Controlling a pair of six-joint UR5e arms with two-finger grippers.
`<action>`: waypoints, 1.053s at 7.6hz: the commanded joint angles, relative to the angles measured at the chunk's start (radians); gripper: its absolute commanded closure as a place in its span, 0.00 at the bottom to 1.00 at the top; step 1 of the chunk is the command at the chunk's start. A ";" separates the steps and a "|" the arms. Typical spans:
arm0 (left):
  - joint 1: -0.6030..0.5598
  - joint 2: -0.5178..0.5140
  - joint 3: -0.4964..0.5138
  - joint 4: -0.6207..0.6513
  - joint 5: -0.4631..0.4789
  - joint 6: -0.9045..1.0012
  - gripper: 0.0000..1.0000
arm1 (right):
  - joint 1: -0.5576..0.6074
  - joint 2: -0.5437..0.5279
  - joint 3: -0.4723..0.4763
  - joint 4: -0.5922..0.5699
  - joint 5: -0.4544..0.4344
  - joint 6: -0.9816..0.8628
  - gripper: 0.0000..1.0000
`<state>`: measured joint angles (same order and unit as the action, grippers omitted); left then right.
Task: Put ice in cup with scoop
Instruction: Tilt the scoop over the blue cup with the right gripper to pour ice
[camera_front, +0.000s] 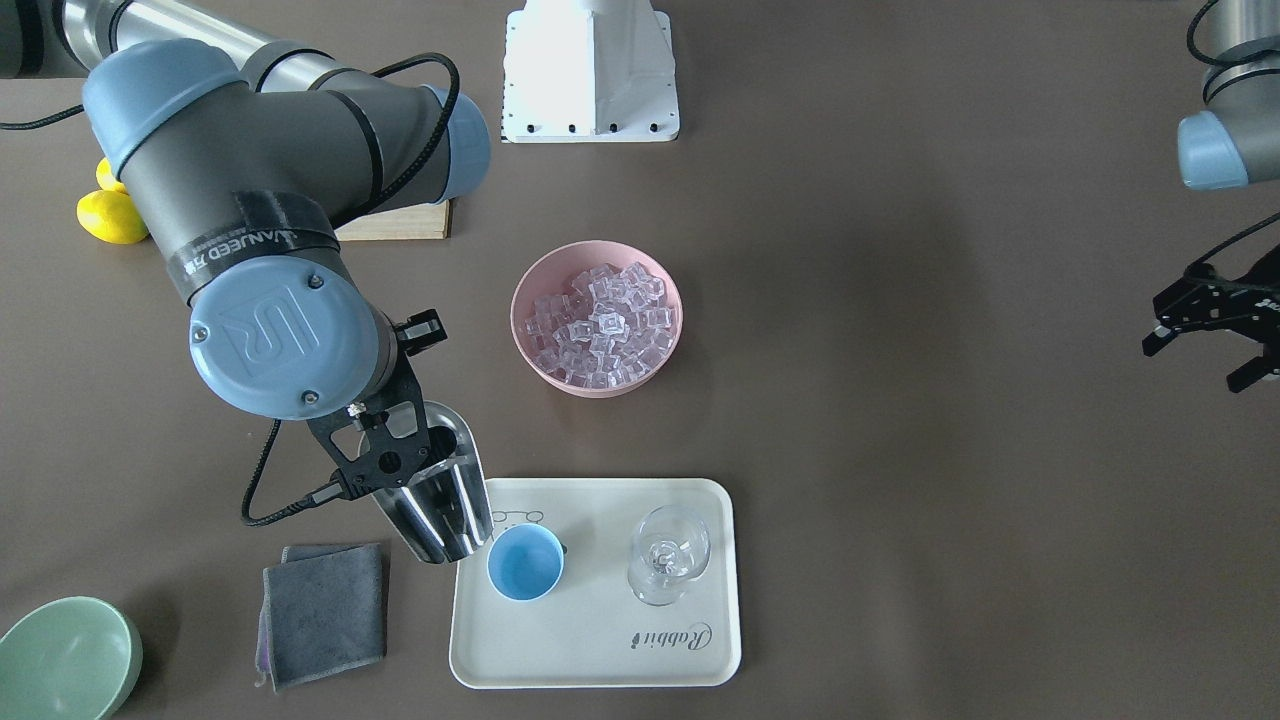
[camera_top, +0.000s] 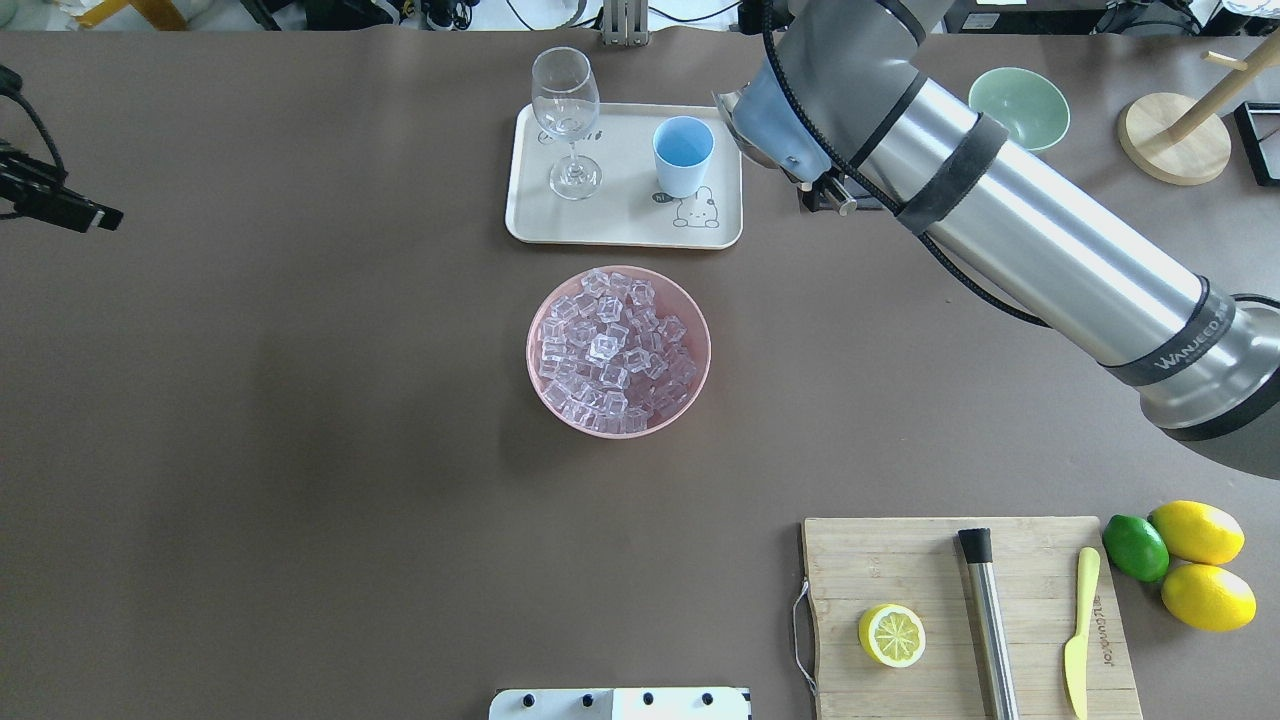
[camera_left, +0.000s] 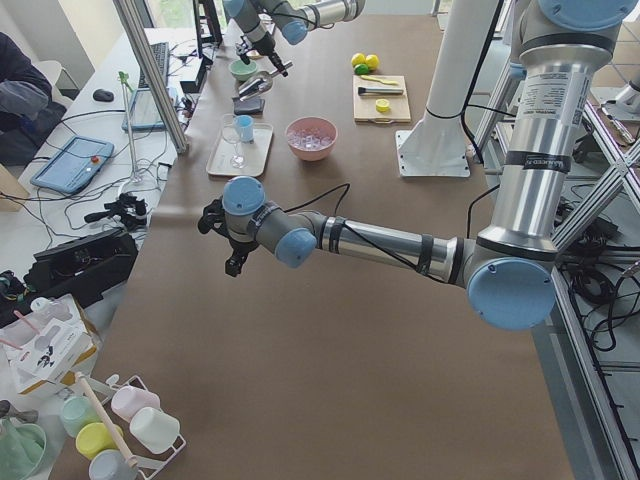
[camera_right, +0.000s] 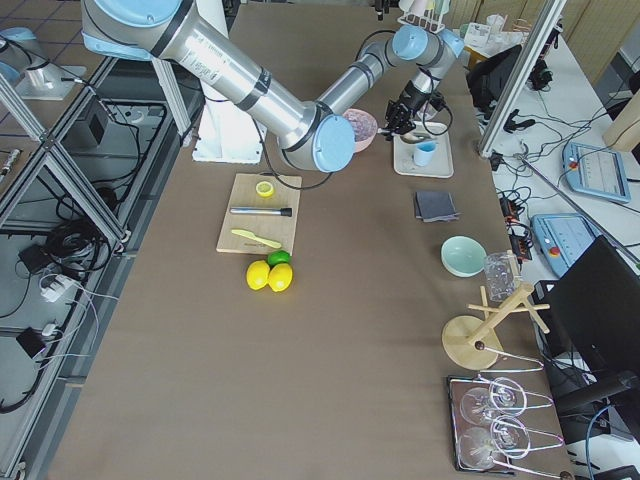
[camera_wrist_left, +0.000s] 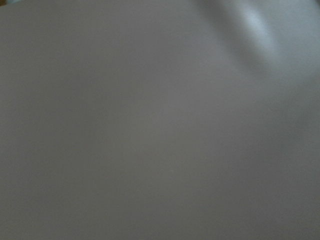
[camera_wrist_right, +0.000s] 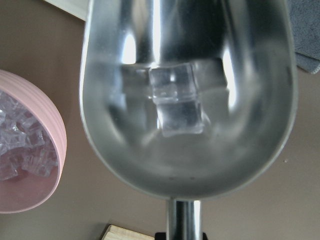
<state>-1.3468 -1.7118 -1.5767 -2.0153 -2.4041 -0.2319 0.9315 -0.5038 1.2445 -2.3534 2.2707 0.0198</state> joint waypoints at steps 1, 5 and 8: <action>-0.092 0.114 -0.019 0.105 -0.023 0.005 0.02 | -0.003 0.051 -0.088 -0.064 -0.005 -0.107 1.00; -0.135 0.132 -0.020 0.349 -0.012 0.009 0.02 | -0.005 0.126 -0.187 -0.135 -0.057 -0.254 1.00; -0.155 0.149 0.001 0.356 0.046 0.269 0.02 | -0.014 0.178 -0.287 -0.135 -0.080 -0.271 1.00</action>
<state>-1.4872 -1.5725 -1.5874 -1.6675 -2.3948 -0.1280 0.9232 -0.3516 1.0122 -2.4875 2.2081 -0.2381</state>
